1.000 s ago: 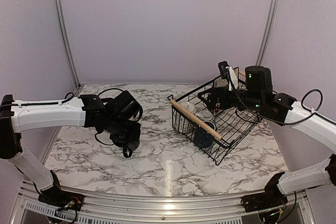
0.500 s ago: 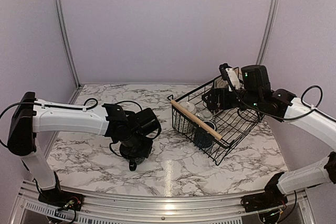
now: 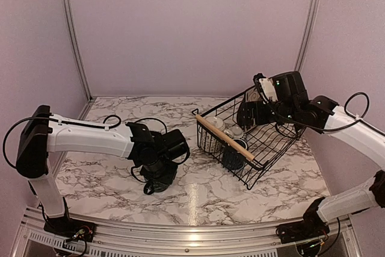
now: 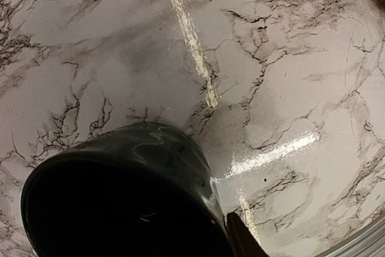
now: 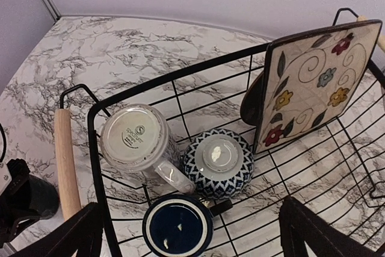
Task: Unload the mixed dishes from the dish rack
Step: Place the cup at the center of the board, then grab the cup from the dish rack.
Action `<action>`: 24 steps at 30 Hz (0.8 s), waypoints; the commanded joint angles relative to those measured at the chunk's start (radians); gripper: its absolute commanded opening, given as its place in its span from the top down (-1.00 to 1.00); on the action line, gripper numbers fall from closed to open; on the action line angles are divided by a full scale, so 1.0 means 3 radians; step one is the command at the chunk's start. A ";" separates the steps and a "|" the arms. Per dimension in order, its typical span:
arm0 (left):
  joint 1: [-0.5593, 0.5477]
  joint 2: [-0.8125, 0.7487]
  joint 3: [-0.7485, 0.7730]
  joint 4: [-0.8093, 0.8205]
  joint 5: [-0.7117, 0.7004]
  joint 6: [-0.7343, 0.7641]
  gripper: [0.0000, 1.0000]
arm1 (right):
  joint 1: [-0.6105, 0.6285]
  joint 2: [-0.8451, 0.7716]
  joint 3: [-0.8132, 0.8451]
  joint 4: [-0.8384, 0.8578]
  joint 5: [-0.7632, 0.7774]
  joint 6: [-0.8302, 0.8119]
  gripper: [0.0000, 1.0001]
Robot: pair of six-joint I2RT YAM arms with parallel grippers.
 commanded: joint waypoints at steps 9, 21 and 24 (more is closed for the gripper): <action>-0.0029 -0.0381 0.0162 -0.0115 -0.0203 0.0094 -0.34 | -0.0055 0.0474 0.0432 -0.0759 0.0451 -0.0021 -0.97; -0.0009 -0.1243 0.0065 0.0234 -0.0695 0.0171 -0.98 | -0.0392 0.0762 0.0647 -0.0807 -0.0140 0.0069 -0.97; -0.0004 -0.1488 -0.0035 0.0459 -0.0747 0.0290 -0.98 | -0.0400 0.0829 0.0724 -0.0900 -0.0039 0.0073 -0.97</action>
